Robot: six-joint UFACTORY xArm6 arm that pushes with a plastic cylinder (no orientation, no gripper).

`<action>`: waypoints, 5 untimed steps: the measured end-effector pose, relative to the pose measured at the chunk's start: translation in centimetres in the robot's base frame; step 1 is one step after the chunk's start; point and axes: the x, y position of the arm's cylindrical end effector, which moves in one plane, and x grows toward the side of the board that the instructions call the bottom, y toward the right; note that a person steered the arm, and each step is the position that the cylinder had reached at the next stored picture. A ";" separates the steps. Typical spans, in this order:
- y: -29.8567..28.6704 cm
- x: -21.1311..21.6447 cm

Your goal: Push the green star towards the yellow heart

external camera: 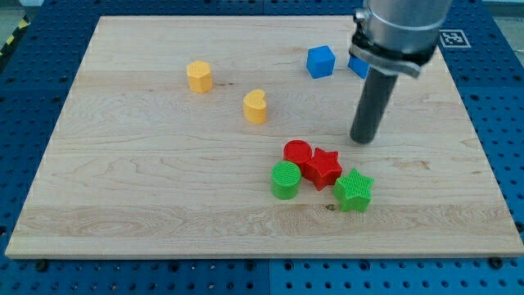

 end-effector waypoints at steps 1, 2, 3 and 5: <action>1.9 2.3; 3.9 3.4; 3.8 8.8; -3.7 13.3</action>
